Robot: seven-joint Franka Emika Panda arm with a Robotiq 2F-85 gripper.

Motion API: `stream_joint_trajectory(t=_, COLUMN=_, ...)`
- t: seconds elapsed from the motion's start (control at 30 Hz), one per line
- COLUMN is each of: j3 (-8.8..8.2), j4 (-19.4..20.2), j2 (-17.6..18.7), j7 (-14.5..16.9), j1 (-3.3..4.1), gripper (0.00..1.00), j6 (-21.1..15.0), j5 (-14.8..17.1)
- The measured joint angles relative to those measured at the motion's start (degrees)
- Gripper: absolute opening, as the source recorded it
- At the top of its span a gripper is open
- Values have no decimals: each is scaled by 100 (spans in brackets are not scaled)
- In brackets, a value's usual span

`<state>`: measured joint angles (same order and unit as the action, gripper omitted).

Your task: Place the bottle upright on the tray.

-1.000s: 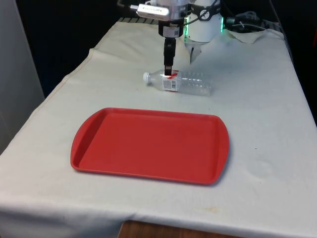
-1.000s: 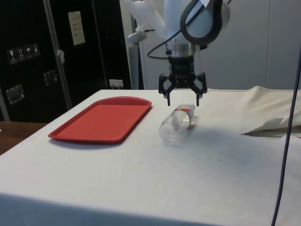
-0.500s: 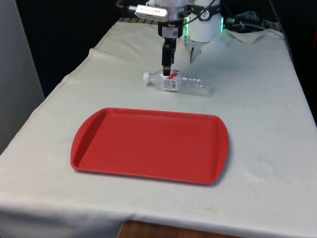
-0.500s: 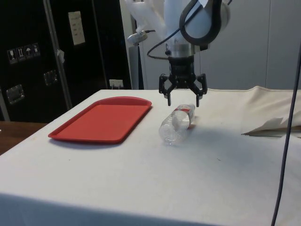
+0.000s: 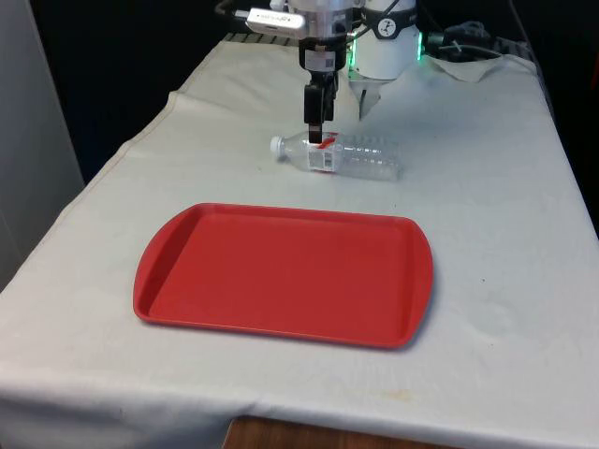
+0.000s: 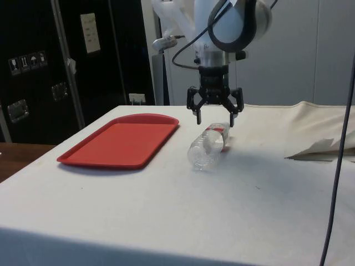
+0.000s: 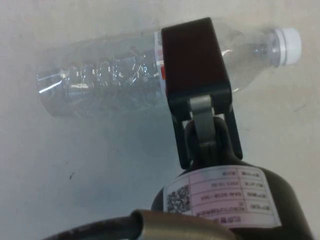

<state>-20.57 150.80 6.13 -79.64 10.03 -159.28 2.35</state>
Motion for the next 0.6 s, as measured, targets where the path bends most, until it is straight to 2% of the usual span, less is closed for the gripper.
stream_joint_trajectory(t=0.3, j3=23, j4=0, j2=-6, j7=63, j1=0, gripper=100, j6=6, j5=344)
stream_joint_trajectory(t=0.43, j3=-17, j4=-11, j2=-6, j7=298, j1=-17, gripper=100, j6=52, j5=579)
stream_joint_trajectory(t=0.6, j3=-46, j4=-40, j2=-6, j7=453, j1=-29, gripper=100, j6=92, j5=728)
